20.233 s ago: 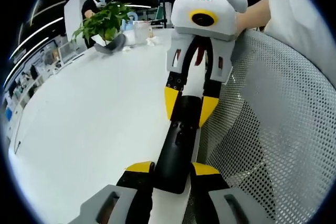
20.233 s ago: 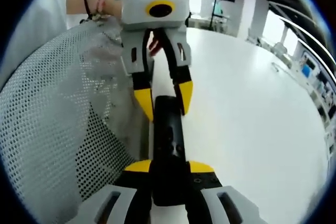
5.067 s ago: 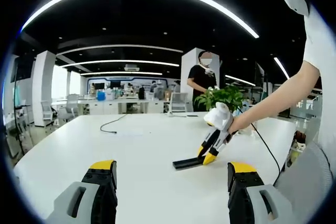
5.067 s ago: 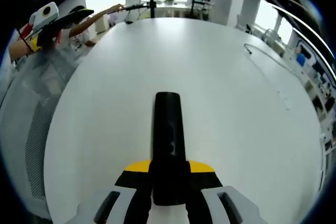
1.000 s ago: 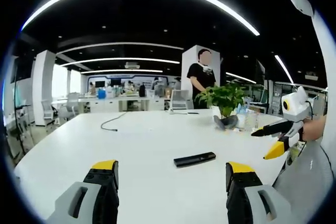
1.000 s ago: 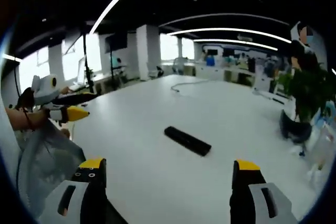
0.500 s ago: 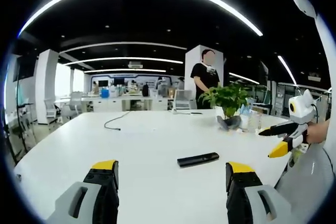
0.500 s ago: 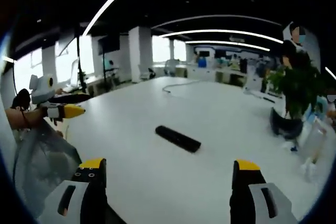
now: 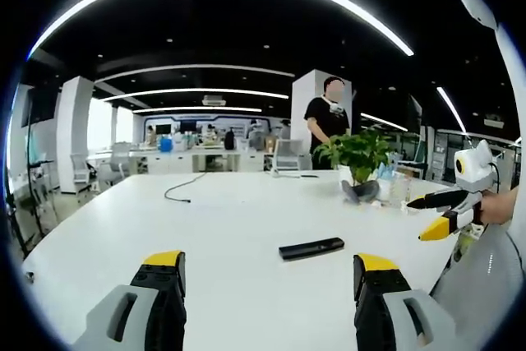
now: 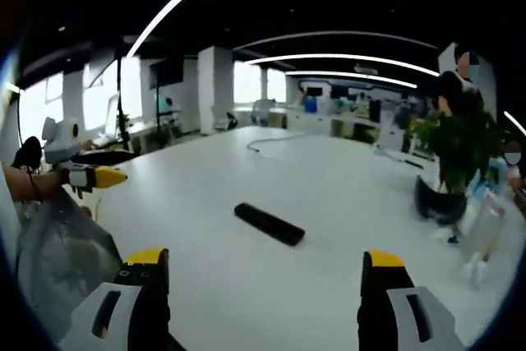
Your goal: Press the specified remote control buttons in sequence, fully releasing each button before pressing the next.
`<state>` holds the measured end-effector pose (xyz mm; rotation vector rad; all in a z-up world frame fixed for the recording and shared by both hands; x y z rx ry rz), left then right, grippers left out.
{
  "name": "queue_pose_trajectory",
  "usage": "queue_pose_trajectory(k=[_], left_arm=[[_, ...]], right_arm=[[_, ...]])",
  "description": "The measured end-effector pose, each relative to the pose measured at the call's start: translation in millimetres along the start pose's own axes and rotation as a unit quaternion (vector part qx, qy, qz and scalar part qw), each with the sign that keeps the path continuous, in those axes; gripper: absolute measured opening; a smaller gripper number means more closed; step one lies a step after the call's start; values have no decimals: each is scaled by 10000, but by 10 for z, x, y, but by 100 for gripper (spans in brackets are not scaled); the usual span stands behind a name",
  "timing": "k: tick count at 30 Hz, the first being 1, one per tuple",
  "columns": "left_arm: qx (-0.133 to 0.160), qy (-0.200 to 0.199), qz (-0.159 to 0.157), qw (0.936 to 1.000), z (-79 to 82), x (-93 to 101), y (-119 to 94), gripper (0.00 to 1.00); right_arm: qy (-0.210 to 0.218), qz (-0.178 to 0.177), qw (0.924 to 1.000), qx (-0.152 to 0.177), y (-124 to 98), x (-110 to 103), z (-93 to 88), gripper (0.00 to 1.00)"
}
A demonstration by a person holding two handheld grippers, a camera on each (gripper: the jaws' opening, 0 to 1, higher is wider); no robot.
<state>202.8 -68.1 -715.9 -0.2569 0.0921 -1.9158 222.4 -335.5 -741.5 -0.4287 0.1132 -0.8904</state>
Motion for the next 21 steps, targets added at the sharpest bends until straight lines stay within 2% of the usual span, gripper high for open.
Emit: queue_pose_trajectory(k=[21], left_arm=[[34, 2, 32, 10000, 6, -12, -10, 87]], right_arm=[[65, 16, 10000, 18, -8, 6, -4, 94]])
Point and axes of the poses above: the point that each gripper's makers call its tool centre point, and the gripper's own axes: y roughly forward along the fingers, x roughly to its right, z roughly out of its top, the point moved 2 cm from there along -y, roughly backward along the fingers, and after that the axes turned 5 degrees about -y, right-handed, at the moved point
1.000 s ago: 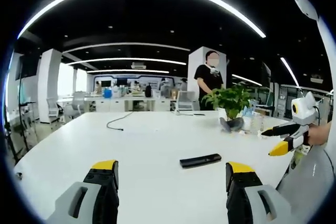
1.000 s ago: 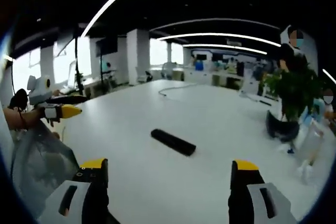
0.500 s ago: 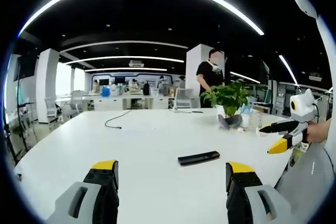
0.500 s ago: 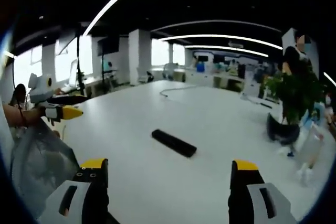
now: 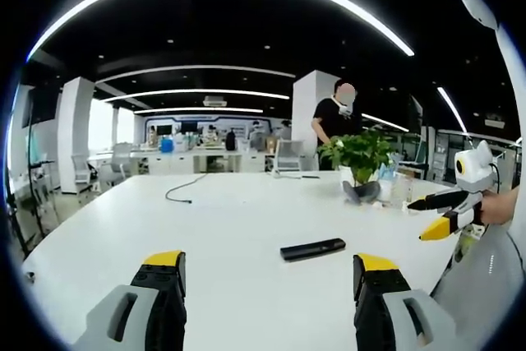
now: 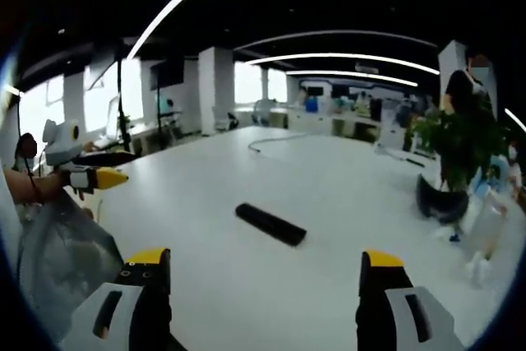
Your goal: Press the specified remote control buttons in sequence, fully releasing each button before pressing the next.
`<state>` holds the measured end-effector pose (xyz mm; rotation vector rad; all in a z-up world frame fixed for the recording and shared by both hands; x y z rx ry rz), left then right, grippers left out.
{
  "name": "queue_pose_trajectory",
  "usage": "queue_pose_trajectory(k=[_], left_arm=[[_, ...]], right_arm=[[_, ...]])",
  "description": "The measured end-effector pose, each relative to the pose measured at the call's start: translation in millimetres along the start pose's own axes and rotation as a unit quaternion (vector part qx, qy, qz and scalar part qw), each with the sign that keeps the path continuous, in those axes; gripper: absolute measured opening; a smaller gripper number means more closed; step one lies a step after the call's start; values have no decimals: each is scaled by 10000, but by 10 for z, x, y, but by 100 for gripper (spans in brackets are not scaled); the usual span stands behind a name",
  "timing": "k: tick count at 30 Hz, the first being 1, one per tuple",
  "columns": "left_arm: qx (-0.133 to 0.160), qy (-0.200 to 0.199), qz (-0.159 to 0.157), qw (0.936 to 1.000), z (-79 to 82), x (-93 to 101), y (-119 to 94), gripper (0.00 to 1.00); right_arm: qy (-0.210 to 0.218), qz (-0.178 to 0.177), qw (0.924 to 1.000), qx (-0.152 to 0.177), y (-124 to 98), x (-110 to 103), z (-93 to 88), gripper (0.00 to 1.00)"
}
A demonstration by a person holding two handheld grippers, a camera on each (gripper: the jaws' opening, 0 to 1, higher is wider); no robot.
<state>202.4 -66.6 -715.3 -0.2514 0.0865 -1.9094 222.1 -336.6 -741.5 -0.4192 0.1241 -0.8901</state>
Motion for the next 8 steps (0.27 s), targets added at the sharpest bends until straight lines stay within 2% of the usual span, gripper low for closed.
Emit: queue_pose_trajectory(k=[8], left_arm=[[-3, 0, -4, 10000, 0, 0, 1, 86]], right_arm=[[-21, -18, 10000, -3, -1, 7, 0, 94]])
Point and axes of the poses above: the point that each gripper's makers call its tool centre point, and the gripper's own axes: y roughly forward along the fingers, x roughly to its right, z roughly out of its top, the point moved 2 cm from there along -y, roughly backward along the fingers, and after that the axes turned 5 degrees about -y, right-handed, at the moved point
